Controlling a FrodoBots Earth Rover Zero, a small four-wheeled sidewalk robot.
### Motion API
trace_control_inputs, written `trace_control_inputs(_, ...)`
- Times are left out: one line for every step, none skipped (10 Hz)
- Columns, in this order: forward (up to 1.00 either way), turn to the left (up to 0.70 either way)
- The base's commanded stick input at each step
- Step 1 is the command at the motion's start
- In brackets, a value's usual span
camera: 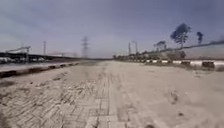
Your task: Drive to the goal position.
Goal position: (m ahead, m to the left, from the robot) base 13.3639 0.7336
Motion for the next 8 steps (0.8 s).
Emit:
trace_control_inputs(1.0,0.0)
trace_control_inputs(1.0,0.0)
trace_control_inputs(1.0,0.0)
trace_control_inputs(1.0,0.0)
trace_control_inputs(1.0,0.0)
trace_control_inputs(1.0,0.0)
trace_control_inputs(1.0,0.0)
trace_control_inputs(1.0,0.0)
